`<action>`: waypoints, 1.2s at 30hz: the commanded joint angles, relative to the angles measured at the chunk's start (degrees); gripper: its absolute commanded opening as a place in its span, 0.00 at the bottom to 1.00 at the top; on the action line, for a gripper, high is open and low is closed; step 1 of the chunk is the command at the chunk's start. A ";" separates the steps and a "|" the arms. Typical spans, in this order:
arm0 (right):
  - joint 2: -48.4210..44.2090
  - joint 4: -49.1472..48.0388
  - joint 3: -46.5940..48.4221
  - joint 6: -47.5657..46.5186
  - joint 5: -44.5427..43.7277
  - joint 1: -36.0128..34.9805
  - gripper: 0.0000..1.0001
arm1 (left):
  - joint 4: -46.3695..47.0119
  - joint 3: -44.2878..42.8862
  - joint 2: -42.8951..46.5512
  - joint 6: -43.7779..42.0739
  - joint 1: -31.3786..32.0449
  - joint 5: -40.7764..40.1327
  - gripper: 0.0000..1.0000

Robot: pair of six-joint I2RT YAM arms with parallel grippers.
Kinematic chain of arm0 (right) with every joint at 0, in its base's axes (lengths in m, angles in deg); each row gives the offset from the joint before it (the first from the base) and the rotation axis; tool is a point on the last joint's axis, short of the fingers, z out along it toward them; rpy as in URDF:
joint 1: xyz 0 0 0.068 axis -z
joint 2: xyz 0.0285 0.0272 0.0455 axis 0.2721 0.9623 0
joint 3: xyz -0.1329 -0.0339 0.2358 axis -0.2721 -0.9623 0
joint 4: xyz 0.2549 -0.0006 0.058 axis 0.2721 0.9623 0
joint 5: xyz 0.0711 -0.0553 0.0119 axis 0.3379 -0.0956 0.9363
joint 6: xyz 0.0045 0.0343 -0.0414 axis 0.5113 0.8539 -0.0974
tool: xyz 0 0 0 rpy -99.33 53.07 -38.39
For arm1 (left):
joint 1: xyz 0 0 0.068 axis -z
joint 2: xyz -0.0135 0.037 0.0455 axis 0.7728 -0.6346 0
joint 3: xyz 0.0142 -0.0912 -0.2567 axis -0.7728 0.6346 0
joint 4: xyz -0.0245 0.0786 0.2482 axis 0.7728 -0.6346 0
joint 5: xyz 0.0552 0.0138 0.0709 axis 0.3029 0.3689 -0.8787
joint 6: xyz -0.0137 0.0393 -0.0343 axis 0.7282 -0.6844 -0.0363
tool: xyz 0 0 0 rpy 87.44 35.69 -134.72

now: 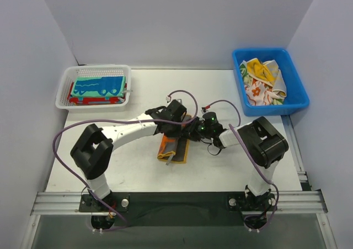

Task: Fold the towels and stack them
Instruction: Fold the towel

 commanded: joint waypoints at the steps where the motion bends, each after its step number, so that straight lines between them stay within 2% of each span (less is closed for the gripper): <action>1: 2.21 3.35 -1.31 -0.37 -2.21 -0.15 0.14 | 3.84 0.17 -1.18 3.66 0.29 -0.93 0.14; 7: 2.48 3.17 -1.22 -0.28 -2.03 -0.41 0.14 | 5.60 0.61 -3.46 5.51 0.20 -0.66 0.15; 13: 2.74 3.08 -1.13 -0.45 -1.94 -0.59 0.15 | 7.01 0.87 -4.61 6.21 0.29 -0.58 0.25; 16: 2.74 3.08 -1.05 -0.45 -2.03 -0.68 0.15 | 7.80 1.23 -4.26 6.48 0.29 -0.31 0.26; 19: 2.57 3.00 -0.96 -0.37 -2.03 -0.76 0.17 | 8.06 1.58 -3.64 6.39 0.29 -0.40 0.33; 20: 2.30 3.08 -1.05 -0.45 -1.94 -0.85 0.18 | 8.06 1.67 -3.38 6.48 0.29 -0.49 0.40; 28: -0.85 5.54 -0.87 -2.47 -2.29 -0.85 0.22 | 8.50 4.30 7.24 5.25 0.29 -2.51 0.54; 36: -5.60 9.94 -0.17 -4.49 -2.38 -0.68 0.24 | 7.63 13.70 21.48 3.23 -0.24 -6.02 0.55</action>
